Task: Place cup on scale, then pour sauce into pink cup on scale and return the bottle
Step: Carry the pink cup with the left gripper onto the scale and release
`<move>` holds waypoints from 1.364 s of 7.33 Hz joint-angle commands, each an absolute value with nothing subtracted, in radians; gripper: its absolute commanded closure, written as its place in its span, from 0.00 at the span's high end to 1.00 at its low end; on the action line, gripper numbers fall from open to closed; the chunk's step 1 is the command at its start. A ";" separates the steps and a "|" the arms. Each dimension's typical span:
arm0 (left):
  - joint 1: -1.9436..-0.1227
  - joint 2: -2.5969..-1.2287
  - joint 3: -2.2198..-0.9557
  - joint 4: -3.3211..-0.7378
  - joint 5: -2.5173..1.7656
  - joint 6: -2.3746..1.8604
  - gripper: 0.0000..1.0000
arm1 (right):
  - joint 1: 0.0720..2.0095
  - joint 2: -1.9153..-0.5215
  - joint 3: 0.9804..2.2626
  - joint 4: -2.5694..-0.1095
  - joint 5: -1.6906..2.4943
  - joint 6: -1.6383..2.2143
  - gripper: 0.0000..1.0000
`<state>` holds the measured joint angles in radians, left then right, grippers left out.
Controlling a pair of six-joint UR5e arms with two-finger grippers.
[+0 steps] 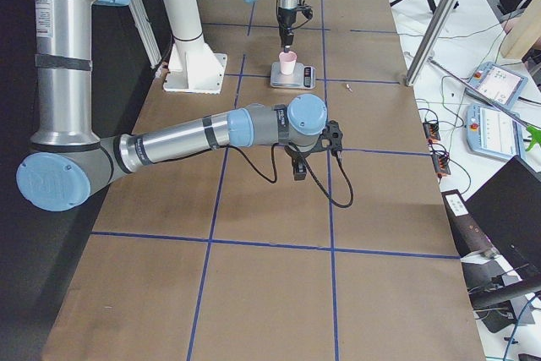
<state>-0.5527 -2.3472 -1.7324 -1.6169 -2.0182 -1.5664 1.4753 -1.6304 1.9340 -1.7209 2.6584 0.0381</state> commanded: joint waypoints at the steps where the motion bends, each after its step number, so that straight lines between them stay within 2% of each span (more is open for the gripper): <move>1: -0.629 -2.336 -1.808 -1.615 -2.017 -1.563 0.58 | 1.454 -1.629 2.021 -1.695 2.680 0.154 1.00; 3: -0.692 -2.298 -1.879 -1.612 -2.017 -1.563 0.58 | 1.331 -1.656 2.113 -1.437 2.558 0.402 1.00; 5: -0.710 -2.290 -1.879 -1.614 -2.016 -1.563 0.58 | 1.118 -1.681 2.115 -0.991 2.348 0.868 1.00; 6: -0.731 -2.280 -1.882 -1.614 -2.016 -1.562 0.58 | 1.027 -1.713 2.121 -0.877 2.224 0.956 1.00; 8: -0.831 -2.220 -1.913 -1.612 -2.010 -1.390 0.58 | 0.778 -1.752 2.173 -0.853 1.912 1.081 1.00; 10: -0.854 -2.169 -1.921 -1.615 -2.010 -1.298 0.60 | 0.439 -1.814 2.174 -0.857 1.418 1.186 1.00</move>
<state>-0.8358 -2.1947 -1.9175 -1.6131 -2.0098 -1.3546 0.6518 -1.7763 2.1703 -0.8578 1.7239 1.1294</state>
